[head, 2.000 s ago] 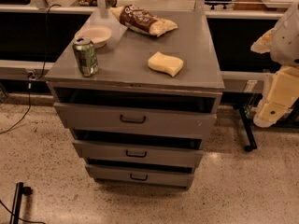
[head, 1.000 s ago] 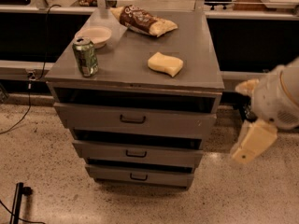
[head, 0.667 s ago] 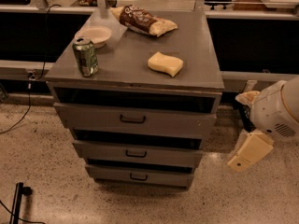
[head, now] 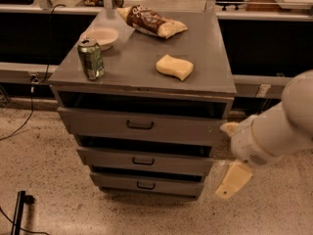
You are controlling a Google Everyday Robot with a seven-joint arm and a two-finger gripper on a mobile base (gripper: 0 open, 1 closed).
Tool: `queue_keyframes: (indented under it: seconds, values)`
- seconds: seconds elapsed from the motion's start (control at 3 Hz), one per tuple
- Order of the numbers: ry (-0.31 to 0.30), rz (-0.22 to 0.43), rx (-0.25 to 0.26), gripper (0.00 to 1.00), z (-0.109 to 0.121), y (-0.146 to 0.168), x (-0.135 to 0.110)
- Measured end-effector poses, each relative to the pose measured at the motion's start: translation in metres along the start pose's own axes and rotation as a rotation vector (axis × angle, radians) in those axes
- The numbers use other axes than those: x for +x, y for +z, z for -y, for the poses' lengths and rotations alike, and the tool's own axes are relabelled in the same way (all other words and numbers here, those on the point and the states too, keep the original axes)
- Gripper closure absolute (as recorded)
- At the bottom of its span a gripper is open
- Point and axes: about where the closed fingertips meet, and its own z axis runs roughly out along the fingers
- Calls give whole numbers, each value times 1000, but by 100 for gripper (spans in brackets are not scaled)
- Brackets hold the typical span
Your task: Open middle drawer
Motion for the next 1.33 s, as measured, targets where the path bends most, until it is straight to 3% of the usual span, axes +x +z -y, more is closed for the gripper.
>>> queue_keyframes:
  seconds: [0.33, 0.67, 1.0, 1.33]
  values:
    - [-91, 45, -26, 0, -19, 76, 26]
    - [-111, 64, 41, 0, -3, 79, 21]
    - [-120, 76, 13, 0, -7, 85, 20]
    - [-217, 141, -48, 0, -13, 130, 1]
